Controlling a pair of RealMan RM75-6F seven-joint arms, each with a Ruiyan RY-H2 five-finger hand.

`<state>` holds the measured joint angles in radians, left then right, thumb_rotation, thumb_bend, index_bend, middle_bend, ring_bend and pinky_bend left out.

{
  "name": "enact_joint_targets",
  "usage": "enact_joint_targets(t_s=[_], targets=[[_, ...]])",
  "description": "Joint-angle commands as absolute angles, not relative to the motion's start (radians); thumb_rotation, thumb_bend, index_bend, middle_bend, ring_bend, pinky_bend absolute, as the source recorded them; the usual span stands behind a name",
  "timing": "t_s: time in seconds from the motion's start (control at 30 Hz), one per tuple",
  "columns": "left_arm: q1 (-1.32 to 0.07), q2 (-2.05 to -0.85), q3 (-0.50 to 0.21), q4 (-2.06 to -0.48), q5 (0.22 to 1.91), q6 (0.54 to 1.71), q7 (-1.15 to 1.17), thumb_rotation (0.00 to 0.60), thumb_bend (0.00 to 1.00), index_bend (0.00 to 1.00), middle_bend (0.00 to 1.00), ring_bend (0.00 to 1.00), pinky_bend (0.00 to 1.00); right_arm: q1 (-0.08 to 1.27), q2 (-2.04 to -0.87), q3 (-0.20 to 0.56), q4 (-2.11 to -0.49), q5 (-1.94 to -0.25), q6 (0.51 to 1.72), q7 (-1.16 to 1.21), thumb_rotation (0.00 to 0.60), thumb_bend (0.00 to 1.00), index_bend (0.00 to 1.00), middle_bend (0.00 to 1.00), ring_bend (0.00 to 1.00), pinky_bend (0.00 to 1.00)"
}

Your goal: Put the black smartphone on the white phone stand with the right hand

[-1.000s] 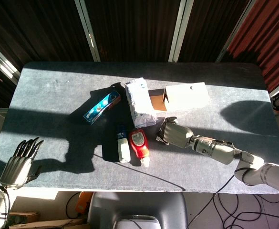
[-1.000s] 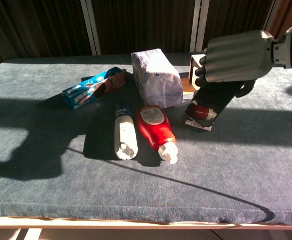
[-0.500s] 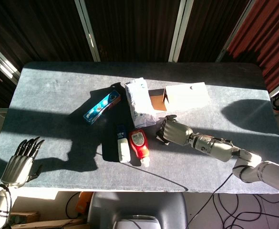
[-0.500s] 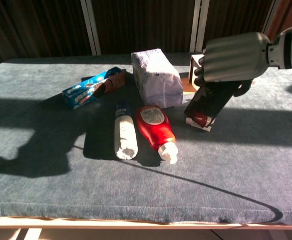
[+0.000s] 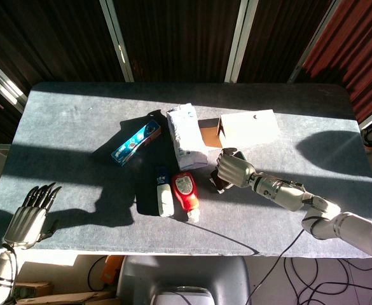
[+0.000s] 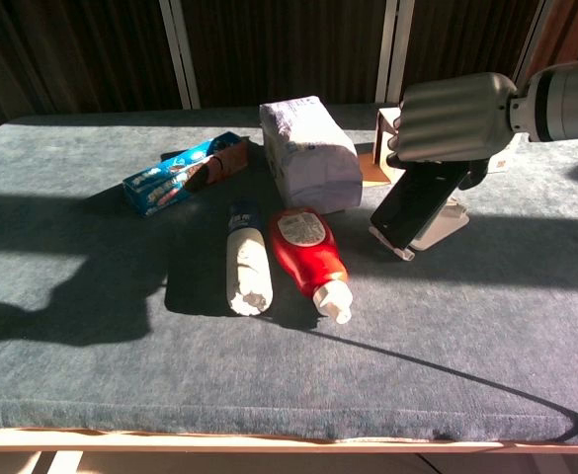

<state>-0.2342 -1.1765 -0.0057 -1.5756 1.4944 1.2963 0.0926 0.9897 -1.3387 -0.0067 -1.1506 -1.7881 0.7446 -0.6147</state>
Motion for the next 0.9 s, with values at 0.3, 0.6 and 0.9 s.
enact_joint_targets(t_s=[0.3,0.6,0.9], targets=[[-0.241,-1.175,-0.005,-1.575,1.486,1.284,0.092,0.6,0.38,0.0,0.0,0.0,0.04,0.994,-1.362,-0.009,-1.124,-1.767,0.736,-0.631,0.6,0.28,0.9,0.75,0.58,0.61],[-0.242,-1.176,-0.002,-1.576,1.489,1.283,0.094,0.6,0.38,0.0,0.0,0.0,0.04,0.989,-1.351,-0.025,-1.134,-1.765,0.746,-0.628,0.6,0.26,0.62,0.69,0.55,0.59],[-0.245,-1.174,0.0,-1.579,1.492,1.281,0.091,0.6,0.38,0.0,0.0,0.0,0.04,0.982,-1.332,-0.029,-1.153,-1.76,0.756,-0.633,0.6,0.24,0.44,0.63,0.53,0.58]])
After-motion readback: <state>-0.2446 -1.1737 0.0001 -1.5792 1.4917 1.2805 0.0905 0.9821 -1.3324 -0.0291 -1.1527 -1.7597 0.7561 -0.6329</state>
